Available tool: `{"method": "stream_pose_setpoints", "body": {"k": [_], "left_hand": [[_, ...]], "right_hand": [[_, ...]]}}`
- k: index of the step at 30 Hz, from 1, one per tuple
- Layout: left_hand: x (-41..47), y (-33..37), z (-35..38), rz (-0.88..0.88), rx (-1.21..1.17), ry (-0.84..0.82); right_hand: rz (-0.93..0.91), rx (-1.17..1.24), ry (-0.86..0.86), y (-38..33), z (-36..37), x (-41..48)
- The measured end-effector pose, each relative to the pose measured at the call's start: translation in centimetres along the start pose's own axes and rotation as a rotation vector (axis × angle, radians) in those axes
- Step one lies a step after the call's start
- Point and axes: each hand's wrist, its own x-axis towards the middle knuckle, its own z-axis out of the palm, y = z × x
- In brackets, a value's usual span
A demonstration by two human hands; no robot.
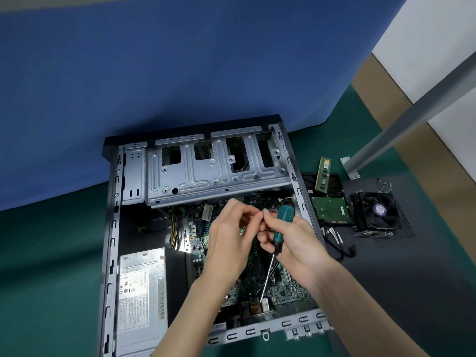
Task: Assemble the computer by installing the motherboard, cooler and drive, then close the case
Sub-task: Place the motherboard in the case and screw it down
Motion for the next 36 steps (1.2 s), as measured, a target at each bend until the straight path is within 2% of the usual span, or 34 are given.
{"method": "stream_pose_setpoints", "body": {"k": [8,16,28,32,34,36], "left_hand": [[0.5,-0.7,0.4,0.168,0.162,-0.03],[0.6,-1.1,-0.2,0.16,0.104,-0.055],[-0.8,-1.7,-0.2,0.141,0.161,-0.072],[-0.1,-3.1,0.0,0.032,0.167,-0.002],[0.7,-4.2,0.8,-0.104,0.209,-0.04],[1.8,-5.2,1.9,-0.205,0.245,-0.097]], "right_hand": [[0.026,-0.011,0.045,0.0,-0.1,0.1],[0.068,0.011,0.04,0.2,0.0,0.2],[0.134,0.057,0.115,0.5,0.8,0.0],[-0.031,-0.19,0.165,0.0,0.9,-1.3],[-0.211,-0.367,0.242,-1.5,0.6,-2.1],[-0.423,-0.625,0.396,-3.3,-0.2,-2.2]]}}
